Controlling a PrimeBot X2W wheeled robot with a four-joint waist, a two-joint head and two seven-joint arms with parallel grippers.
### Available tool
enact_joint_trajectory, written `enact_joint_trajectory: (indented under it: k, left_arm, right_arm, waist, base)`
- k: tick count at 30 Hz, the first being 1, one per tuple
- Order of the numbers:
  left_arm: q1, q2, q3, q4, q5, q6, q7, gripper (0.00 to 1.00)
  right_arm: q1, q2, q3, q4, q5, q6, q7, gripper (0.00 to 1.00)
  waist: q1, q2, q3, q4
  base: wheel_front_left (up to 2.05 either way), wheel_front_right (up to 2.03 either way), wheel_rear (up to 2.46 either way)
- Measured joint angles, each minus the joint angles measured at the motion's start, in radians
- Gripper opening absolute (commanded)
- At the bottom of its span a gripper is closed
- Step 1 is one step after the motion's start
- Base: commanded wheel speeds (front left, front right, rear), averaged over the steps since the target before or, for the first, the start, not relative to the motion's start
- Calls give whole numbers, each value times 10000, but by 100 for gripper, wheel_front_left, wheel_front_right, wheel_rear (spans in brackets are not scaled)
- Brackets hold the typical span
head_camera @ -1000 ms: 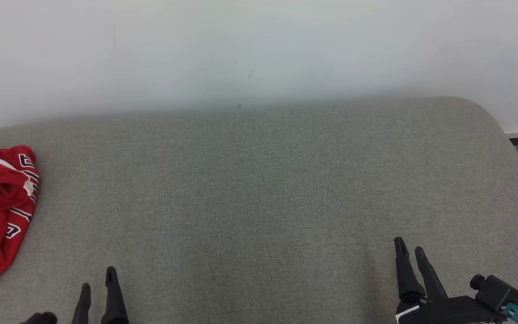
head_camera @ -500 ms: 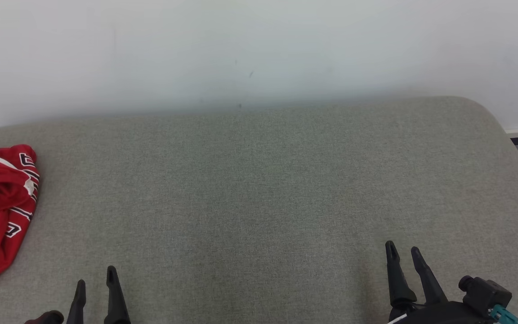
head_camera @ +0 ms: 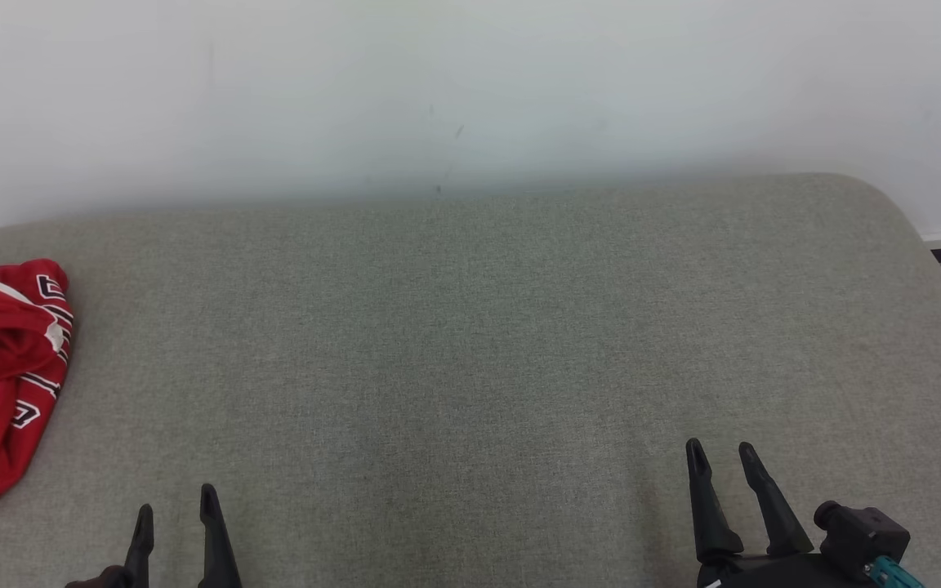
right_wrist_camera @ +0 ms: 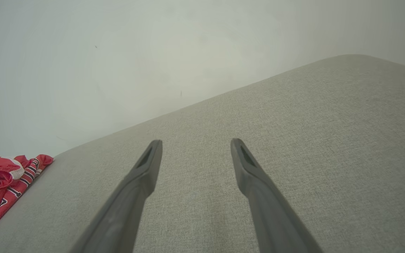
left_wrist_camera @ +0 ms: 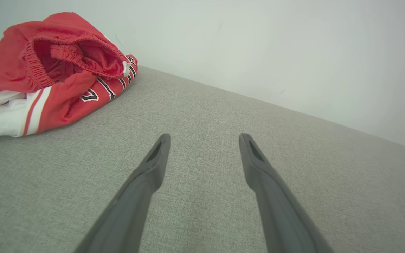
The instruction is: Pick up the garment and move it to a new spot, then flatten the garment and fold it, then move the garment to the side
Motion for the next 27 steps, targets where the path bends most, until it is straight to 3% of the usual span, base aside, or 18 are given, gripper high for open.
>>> enact_joint_trajectory:
  k: [10, 27]
  left_arm:
    - [32, 10, -12, -100, 890, -192, -199, 100]
    - [244, 27, 330, -107, 2153, -1149, -546, 100]
  right_arm:
    - [62, -2, 42, -65, -784, 0, -211, 100]
    - [235, -8, -94, -86, -1906, 0, -550, 100]
  waist:
    - [0, 0, -5, 45]
    - [0, 0, -77, 138]
  base:
    - [0, 0, 0]
    - [0, 0, 0]
